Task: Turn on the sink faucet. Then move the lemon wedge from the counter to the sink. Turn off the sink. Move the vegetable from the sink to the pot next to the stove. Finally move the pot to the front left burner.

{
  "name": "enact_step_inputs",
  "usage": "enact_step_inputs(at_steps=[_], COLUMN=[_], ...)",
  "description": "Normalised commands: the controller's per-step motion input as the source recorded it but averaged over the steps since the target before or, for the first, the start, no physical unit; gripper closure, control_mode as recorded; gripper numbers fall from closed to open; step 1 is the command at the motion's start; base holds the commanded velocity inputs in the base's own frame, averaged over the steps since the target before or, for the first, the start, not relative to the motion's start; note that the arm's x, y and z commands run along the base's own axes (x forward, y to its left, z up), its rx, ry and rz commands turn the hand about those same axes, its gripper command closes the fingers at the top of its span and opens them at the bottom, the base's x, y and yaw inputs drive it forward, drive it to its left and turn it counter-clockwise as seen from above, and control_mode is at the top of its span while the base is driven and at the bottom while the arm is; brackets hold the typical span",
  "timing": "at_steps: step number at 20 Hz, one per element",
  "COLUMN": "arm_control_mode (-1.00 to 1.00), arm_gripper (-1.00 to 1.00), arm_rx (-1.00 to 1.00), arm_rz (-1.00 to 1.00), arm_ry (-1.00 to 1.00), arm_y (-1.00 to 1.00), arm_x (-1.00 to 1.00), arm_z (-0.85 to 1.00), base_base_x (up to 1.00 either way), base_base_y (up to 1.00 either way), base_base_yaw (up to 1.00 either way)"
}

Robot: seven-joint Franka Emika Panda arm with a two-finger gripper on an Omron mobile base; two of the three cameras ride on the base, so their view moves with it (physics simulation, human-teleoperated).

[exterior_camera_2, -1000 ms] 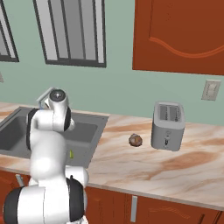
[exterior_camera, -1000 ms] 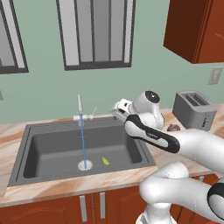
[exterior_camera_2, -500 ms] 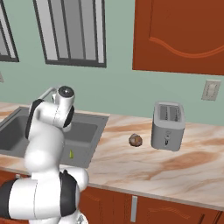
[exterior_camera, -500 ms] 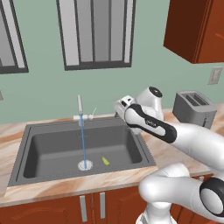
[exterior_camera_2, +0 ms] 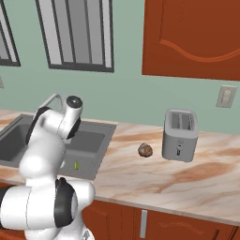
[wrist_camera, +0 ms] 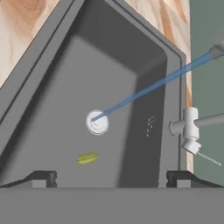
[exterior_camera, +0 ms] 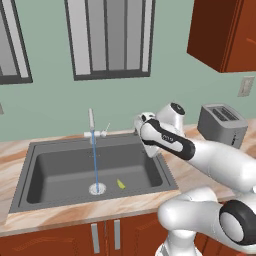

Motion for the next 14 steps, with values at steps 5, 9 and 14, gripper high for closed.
enact_step_inputs(at_steps=[5, 9, 14], arm_control_mode=[-1.00, -1.00, -1.00], arm_gripper=[-1.00, -1.00, -1.00], arm_rx=[0.08, 0.12, 0.16], arm_rz=[-0.05, -0.01, -0.05], arm_ry=[0.09, 0.18, 0.08], arm_y=[-0.20, -0.05, 0.00], arm_x=[0.12, 0.41, 0.47], arm_z=[-0.06, -0.01, 0.00], base_base_x=[0.00, 0.00, 0.00], base_base_y=[0.00, 0.00, 0.00], base_base_yaw=[0.00, 0.00, 0.00])
